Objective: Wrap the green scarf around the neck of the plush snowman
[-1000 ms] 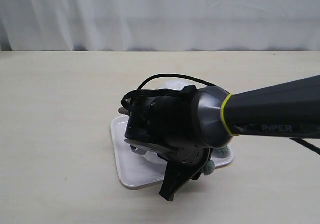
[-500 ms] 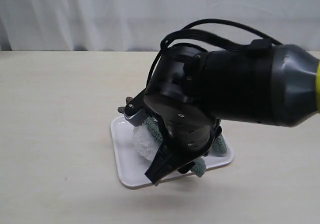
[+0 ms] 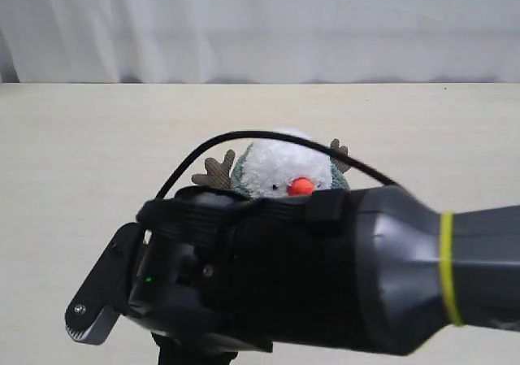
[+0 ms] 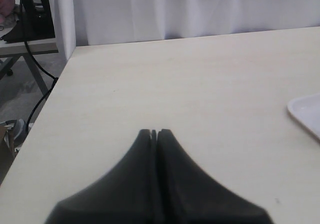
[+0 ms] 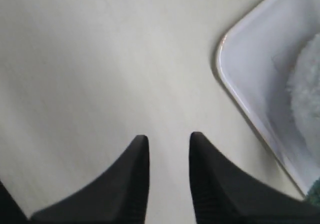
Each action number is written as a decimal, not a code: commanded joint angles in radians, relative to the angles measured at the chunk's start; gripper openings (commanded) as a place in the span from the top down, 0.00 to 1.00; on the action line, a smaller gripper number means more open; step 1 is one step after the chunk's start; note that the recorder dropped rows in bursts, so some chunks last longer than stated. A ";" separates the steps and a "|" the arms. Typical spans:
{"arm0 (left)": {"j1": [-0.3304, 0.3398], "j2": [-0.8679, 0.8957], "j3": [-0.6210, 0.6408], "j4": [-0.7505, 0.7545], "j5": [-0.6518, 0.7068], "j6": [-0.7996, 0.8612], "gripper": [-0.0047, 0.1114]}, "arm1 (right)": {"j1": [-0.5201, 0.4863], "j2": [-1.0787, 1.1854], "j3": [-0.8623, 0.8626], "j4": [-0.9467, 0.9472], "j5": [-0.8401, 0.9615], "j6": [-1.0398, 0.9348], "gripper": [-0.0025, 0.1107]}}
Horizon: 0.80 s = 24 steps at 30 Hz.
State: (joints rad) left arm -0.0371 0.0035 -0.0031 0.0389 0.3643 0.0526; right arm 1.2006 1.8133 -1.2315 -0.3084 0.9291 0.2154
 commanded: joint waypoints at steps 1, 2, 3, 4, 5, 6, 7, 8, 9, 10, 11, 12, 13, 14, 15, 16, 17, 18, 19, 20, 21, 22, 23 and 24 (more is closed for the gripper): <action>0.001 -0.004 0.003 0.001 -0.010 -0.004 0.96 | -0.003 0.072 0.004 -0.052 -0.056 -0.009 0.91; 0.001 -0.004 0.003 0.001 -0.010 -0.004 0.96 | -0.003 0.085 0.004 -0.068 -0.085 0.007 0.94; 0.001 -0.004 0.003 0.001 -0.010 -0.004 0.96 | -0.003 0.096 0.004 -0.083 -0.099 0.018 0.94; 0.001 -0.004 0.003 0.001 -0.010 -0.004 0.96 | -0.003 0.104 0.004 -0.097 -0.111 0.032 0.94; 0.001 -0.004 0.003 0.001 -0.010 -0.004 0.96 | -0.003 0.114 0.004 -0.112 -0.121 0.034 0.94; 0.001 -0.004 0.003 0.001 -0.010 -0.004 0.96 | -0.005 0.119 0.004 -0.120 -0.123 0.034 0.94; 0.001 -0.004 0.003 0.001 -0.010 -0.004 0.96 | -0.005 0.124 0.004 -0.124 -0.123 0.034 0.94; 0.001 -0.004 0.003 0.001 -0.010 -0.004 0.96 | -0.015 0.129 0.004 -0.126 -0.119 0.034 0.94; 0.001 -0.004 0.003 0.001 -0.010 -0.004 0.96 | -0.023 0.134 0.004 -0.122 -0.117 0.034 0.94; 0.001 -0.004 0.003 0.001 -0.010 -0.004 0.96 | -0.032 0.135 0.004 -0.119 -0.116 0.034 0.94; 0.001 -0.004 0.003 0.001 -0.010 -0.004 0.96 | -0.044 0.139 0.004 -0.112 -0.115 0.030 0.94; 0.001 -0.004 0.003 0.001 -0.010 -0.004 0.96 | -0.051 0.139 0.004 -0.110 -0.115 0.030 0.94; 0.001 -0.004 0.003 0.001 -0.010 -0.004 0.96 | -0.064 0.139 0.004 -0.103 -0.115 0.027 0.94; 0.001 -0.004 0.003 0.001 -0.010 -0.004 0.96 | -0.076 0.139 0.004 -0.093 -0.119 0.022 0.94; 0.001 -0.004 0.003 0.001 -0.010 -0.004 0.96 | -0.087 0.139 0.004 -0.081 -0.121 0.016 0.94; 0.001 -0.004 0.003 0.001 -0.010 -0.004 0.96 | -0.100 0.139 0.004 -0.057 -0.123 -0.001 0.94; 0.001 -0.004 0.003 0.001 -0.010 -0.004 0.96 | -0.111 0.140 0.004 -0.022 -0.128 -0.032 0.94; 0.001 -0.004 0.003 0.001 -0.010 -0.004 0.96 | -0.122 0.140 0.004 0.016 -0.129 -0.073 0.94; 0.001 -0.004 0.003 0.001 -0.010 -0.004 0.96 | -0.128 0.140 0.004 0.053 -0.129 -0.116 0.94; 0.001 -0.004 0.003 0.001 -0.010 -0.004 0.96 | -0.128 0.143 0.004 0.091 -0.131 -0.160 0.94; 0.001 -0.004 0.003 0.001 -0.010 -0.004 0.96 | -0.128 0.143 0.004 0.114 -0.133 -0.194 0.94; 0.001 -0.004 0.003 0.001 -0.010 -0.004 0.96 | -0.128 0.143 0.004 0.145 -0.140 -0.235 0.94; 0.001 -0.004 0.003 0.001 -0.010 -0.004 0.96 | -0.128 0.145 0.004 0.180 -0.150 -0.275 0.94; 0.001 -0.004 0.003 0.001 -0.010 -0.004 0.96 | -0.128 0.145 0.004 0.205 -0.160 -0.306 0.94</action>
State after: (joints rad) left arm -0.0371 0.0035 -0.0031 0.0389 0.3643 0.0526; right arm 1.0768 1.9547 -1.2315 -0.1933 0.8008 0.0240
